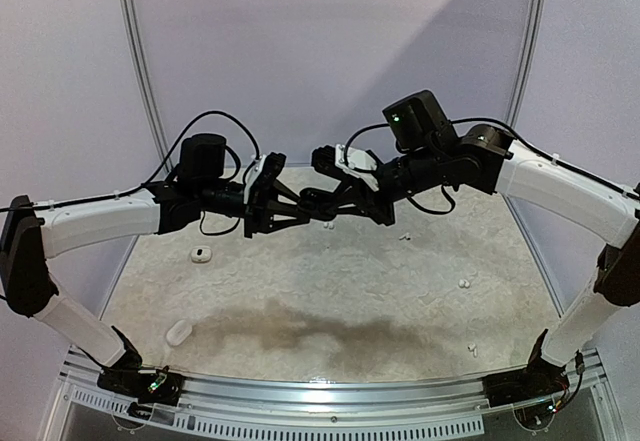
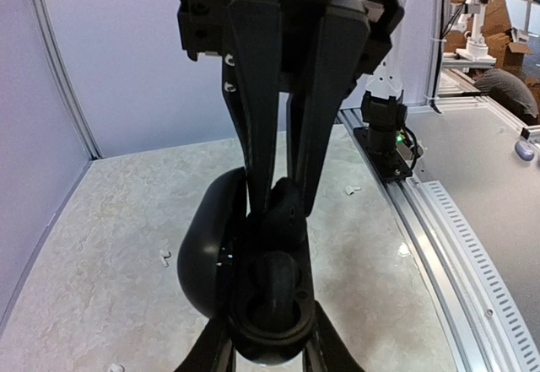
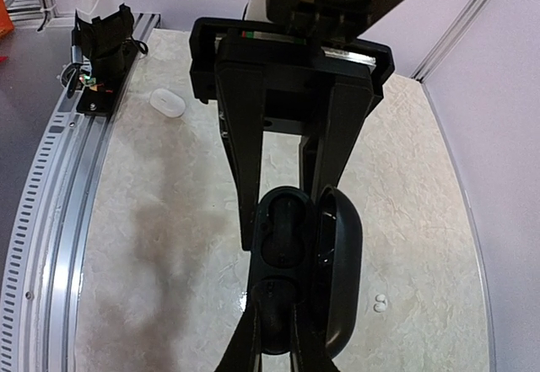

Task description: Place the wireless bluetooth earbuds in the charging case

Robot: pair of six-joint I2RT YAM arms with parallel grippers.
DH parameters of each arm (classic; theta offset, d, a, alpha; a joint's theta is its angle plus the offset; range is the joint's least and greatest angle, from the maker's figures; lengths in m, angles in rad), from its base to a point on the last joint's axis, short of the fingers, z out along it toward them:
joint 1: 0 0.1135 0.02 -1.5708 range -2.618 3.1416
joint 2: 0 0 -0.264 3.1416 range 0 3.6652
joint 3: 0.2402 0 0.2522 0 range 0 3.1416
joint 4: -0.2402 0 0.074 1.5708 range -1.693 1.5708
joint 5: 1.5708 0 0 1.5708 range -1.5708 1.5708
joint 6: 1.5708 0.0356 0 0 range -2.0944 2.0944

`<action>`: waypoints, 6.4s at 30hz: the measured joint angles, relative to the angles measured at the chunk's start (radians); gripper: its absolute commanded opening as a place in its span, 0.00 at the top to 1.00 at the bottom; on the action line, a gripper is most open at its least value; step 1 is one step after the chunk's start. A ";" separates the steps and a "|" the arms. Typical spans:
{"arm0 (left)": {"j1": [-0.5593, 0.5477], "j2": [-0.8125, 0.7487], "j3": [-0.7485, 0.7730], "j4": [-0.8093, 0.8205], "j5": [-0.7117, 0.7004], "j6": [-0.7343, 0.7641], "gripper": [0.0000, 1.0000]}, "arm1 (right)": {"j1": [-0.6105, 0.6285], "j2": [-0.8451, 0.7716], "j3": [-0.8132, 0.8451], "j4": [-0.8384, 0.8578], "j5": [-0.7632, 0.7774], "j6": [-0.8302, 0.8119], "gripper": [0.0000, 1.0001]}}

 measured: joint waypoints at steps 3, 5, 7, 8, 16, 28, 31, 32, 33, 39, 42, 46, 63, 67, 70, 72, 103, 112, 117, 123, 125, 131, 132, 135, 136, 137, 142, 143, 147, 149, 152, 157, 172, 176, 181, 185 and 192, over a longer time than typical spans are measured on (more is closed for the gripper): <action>0.003 0.000 0.000 -0.002 -0.009 -0.001 1.00 | 0.000 0.005 0.000 0.007 0.017 0.000 0.88; 0.003 0.000 0.000 -0.002 -0.014 -0.004 1.00 | 0.000 0.008 0.001 0.009 0.030 0.002 0.88; 0.004 0.000 0.000 -0.002 -0.018 -0.008 1.00 | 0.000 0.013 0.007 0.008 0.038 0.003 0.87; 0.005 0.000 0.000 -0.001 -0.020 -0.010 1.00 | 0.000 0.016 0.013 0.008 0.044 0.003 0.87; 0.009 0.000 0.000 0.000 -0.034 -0.023 1.00 | 0.005 0.032 0.032 0.008 0.088 0.023 0.83; 0.012 0.000 0.000 0.011 -0.046 -0.074 1.00 | 0.006 0.032 0.032 0.007 0.106 0.029 0.78; 0.012 0.000 0.000 0.017 -0.046 -0.089 1.00 | 0.006 0.032 0.034 0.008 0.107 0.029 0.77; 0.013 0.000 0.000 0.020 -0.046 -0.097 1.00 | 0.006 0.032 0.034 0.008 0.107 0.029 0.77; 0.013 0.000 0.000 0.023 -0.046 -0.103 1.00 | 0.006 0.032 0.035 0.008 0.106 0.029 0.76; 0.016 0.000 0.000 0.047 -0.045 -0.135 1.00 | 0.006 0.017 0.035 0.007 0.105 0.036 0.71; 0.016 0.000 0.000 0.062 -0.043 -0.146 1.00 | 0.006 0.002 0.035 0.007 0.106 0.040 0.70; 0.016 0.000 0.000 0.068 -0.043 -0.153 1.00 | 0.006 -0.019 0.035 0.008 0.108 0.047 0.69; -0.026 -0.019 -0.091 0.087 -0.268 0.128 1.00 | -0.027 -0.154 -0.074 0.265 0.211 0.256 0.59; -0.048 -0.027 -0.097 0.100 -0.352 0.218 1.00 | -0.015 -0.019 -0.035 0.363 0.352 0.358 0.58; -0.048 -0.041 -0.097 0.109 -0.393 0.231 1.00 | 0.004 0.086 -0.029 0.385 0.408 0.390 0.57; -0.048 -0.051 -0.097 0.102 -0.410 0.233 1.00 | 0.024 0.137 -0.034 0.383 0.435 0.399 0.57; 0.257 0.601 0.644 -0.911 -0.318 -0.320 1.00 | -0.250 0.049 -0.230 -0.001 0.698 0.922 0.44; 0.369 0.771 0.655 -0.946 -0.255 -0.509 0.83 | -0.249 0.047 -0.237 -0.006 0.657 0.936 0.43; 0.369 0.771 0.642 -0.930 -0.252 -0.551 0.25 | -0.249 0.042 -0.237 -0.007 0.634 0.941 0.39; 0.375 0.727 0.610 -0.935 -0.289 -0.568 0.01 | -0.245 0.023 -0.237 0.004 0.600 0.950 0.29; 0.377 0.695 0.605 -0.951 -0.336 -0.562 0.01 | -0.239 0.017 -0.235 0.013 0.587 0.946 0.24; 0.375 0.550 0.661 -1.070 -0.433 -0.305 0.01 | -0.200 0.016 -0.183 0.023 0.545 0.888 0.17; 0.373 0.534 0.689 -1.107 -0.447 -0.223 0.02 | -0.189 0.017 -0.164 0.026 0.541 0.865 0.15; 0.373 0.477 0.764 -1.235 -0.550 0.128 0.01 | -0.171 0.020 -0.121 0.035 0.526 0.812 0.02; 0.376 0.444 0.743 -1.249 -0.597 0.233 0.01 | -0.167 0.023 -0.108 0.039 0.519 0.793 0.01; 0.380 0.400 0.689 -1.246 -0.650 0.344 0.02 | -0.164 0.027 -0.097 0.045 0.515 0.772 0.01; 0.471 0.331 0.524 -1.294 -0.763 0.713 0.03 | -0.159 0.051 -0.076 0.070 0.498 0.711 0.01; 0.495 0.349 0.519 -1.301 -0.776 0.766 0.03 | -0.157 0.059 -0.071 0.069 0.496 0.704 0.01; 0.551 0.421 0.484 -1.279 -0.802 0.895 0.01 | -0.144 0.089 -0.052 0.068 0.496 0.678 0.01; 0.554 0.453 0.474 -1.267 -0.801 0.940 0.01 | -0.135 0.098 -0.047 0.068 0.495 0.666 0.01; 0.554 0.494 0.470 -1.242 -0.794 1.000 0.01 | -0.122 0.104 -0.046 0.065 0.496 0.656 0.01; 0.554 0.547 0.457 -1.169 -0.796 1.039 0.09 | -0.111 0.106 -0.039 0.060 0.496 0.653 0.01; 0.547 0.573 0.393 -1.129 -0.805 1.095 0.60 | -0.110 0.132 -0.002 0.055 0.491 0.630 0.01; 0.542 0.563 0.381 -1.126 -0.796 1.079 0.78 | -0.110 0.135 0.001 0.053 0.491 0.623 0.01; 0.520 0.539 0.370 -1.131 -0.780 1.040 0.78 | -0.110 0.142 0.014 0.051 0.492 0.636 0.01; 0.486 0.440 0.375 -1.143 -0.731 1.027 0.80 | -0.119 0.148 0.051 0.052 0.479 0.690 0.02; 0.387 0.178 0.447 -0.997 -0.626 0.996 0.81 | -0.170 0.171 0.152 0.083 0.366 0.870 0.15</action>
